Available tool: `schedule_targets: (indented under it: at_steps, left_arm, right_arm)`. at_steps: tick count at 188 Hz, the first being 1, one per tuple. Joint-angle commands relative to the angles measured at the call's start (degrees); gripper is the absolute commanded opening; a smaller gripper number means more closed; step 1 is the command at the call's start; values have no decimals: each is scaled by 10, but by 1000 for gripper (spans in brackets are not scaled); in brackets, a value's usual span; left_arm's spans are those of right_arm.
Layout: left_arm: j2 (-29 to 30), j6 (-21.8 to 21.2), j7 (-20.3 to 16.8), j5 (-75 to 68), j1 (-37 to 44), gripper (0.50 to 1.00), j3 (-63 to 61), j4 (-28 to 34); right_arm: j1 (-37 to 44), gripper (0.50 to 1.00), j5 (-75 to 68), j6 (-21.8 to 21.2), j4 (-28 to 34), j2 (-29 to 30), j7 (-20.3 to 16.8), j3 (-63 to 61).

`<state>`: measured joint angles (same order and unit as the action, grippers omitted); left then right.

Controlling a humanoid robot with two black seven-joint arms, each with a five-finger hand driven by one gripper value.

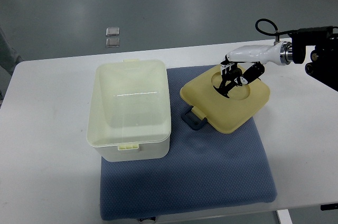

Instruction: Open white storage box with right hand

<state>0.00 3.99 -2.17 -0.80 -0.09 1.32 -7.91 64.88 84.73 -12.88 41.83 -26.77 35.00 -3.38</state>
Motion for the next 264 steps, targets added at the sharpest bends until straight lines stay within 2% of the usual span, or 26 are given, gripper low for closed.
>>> schedule_targets:
  at_steps: [1,142,156,162,163,171,173,176,185,192,200,233,264]
  left_arm:
    - [0,0,1,0,0,1000,0,0]
    - [0,1,1,0,0,1000,0,0]
    - [0,0,0,0,0,1000,0,0]
    - [0,0,0,0,0,1000,0,0]
    - [0,0,1,0,0,1000,0,0]
    - [0,0,1,0,0,1000,0,0]
    - [0,0,1,0,0,1000,0,0]
    - [0,0,0,0,0,1000,0,0]
    - [0,0,1,0,0,1000,0,0]
    - [0,0,1,0,0,1000,0,0]
    - [0,0,1,0,0,1000,0,0]
    - [0,1,1,0,0,1000,0,0]
    - [0,1,1,0,0,1000,0,0]
  right_arm:
    - [-5,500,1,0,0,6,0,0]
    - [-10,500,2,-13,23,30,0,0]
    - [-12,566,2,-13,23,30,0,0]
    - [-12,625,2,-12,23,30,0,0]
    - [-12,649,0,-12,22,31,0,-1]
    - [-13,723,-4,-12,23,31,0,-2]
    - [-13,723,-4,-12,23,31,0,-2]
    - [-13,756,-4,-12,23,31,0,-2]
    - [-13,803,-4,-12,22,31,0,-2]
    - [-13,860,-5,-12,23,31,0,-3]
    - [-13,895,-7,-13,23,30,0,-3]
    - [-10,905,-33,-31,22,23,0,-10]
    - [-1,913,-139,-37,22,19,0,-14]
